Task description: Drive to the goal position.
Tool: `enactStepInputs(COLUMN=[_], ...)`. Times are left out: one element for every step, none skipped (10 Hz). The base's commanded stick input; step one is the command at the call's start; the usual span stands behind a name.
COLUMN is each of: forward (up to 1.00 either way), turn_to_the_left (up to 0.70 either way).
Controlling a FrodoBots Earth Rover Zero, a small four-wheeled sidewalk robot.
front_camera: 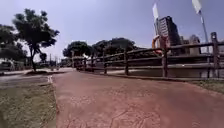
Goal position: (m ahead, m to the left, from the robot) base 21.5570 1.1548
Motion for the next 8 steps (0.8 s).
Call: enactStepInputs(forward=[1.0,1.0,1.0,1.0,1.0,1.0,1.0,1.0], turn_to_the_left=[0.01,0.16,0.41,0.41,0.41,0.41,0.41,0.41])
